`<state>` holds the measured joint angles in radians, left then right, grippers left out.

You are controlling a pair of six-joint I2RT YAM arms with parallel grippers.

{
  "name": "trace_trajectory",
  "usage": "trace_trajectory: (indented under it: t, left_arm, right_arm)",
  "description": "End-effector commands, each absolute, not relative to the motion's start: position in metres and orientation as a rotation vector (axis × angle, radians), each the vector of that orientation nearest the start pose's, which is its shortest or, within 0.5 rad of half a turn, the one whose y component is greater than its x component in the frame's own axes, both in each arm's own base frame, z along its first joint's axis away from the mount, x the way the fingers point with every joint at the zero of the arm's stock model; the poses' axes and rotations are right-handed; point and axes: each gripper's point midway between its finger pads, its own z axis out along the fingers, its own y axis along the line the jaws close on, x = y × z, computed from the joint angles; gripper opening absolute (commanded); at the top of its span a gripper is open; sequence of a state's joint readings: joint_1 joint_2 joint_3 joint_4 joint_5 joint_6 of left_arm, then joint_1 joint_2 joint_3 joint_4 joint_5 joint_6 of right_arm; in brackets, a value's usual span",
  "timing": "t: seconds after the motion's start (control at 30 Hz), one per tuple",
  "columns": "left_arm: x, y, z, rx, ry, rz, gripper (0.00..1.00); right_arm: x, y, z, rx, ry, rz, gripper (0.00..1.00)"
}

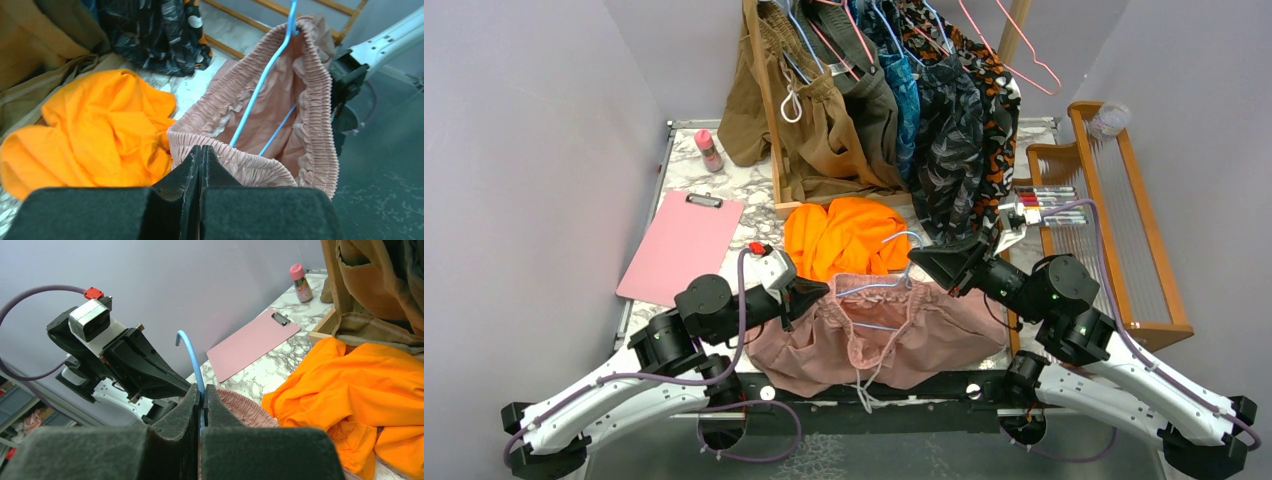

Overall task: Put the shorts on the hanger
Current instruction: Hang the shorts on the hanger.

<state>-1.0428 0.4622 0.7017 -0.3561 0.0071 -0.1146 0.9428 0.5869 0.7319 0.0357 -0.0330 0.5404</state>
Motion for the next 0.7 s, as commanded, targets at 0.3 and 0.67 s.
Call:
trace_trajectory:
  t: [0.3, 0.67]
  left_arm:
    - [0.106, -0.247, 0.325, 0.832, 1.401, -1.041, 0.07]
    - [0.095, -0.247, 0.384, 0.853, 1.242, -1.084, 0.56]
  right_arm:
    - [0.129, 0.241, 0.411, -0.378, 1.312, 1.307, 0.01]
    - [0.123, 0.243, 0.413, -0.431, 1.286, 1.308, 0.01]
